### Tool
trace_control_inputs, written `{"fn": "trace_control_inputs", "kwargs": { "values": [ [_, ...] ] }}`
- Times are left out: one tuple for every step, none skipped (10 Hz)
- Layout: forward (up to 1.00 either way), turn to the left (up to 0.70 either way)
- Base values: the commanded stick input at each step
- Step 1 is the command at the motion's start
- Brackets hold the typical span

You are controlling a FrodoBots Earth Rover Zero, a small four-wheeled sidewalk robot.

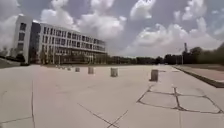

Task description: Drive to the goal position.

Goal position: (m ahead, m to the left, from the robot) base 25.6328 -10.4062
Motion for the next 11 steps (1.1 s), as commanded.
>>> {"fn": "trace_control_inputs", "kwargs": {
  "values": [
    [0.70, -0.26],
    [0.34, -0.33],
    [0.41, -0.33],
    [0.70, -0.34],
    [0.70, -0.34],
    [0.70, -0.34],
    [0.70, -0.34],
    [0.70, -0.34],
    [0.70, -0.28],
    [0.70, -0.13],
    [0.70, 0.01]
  ]
}}
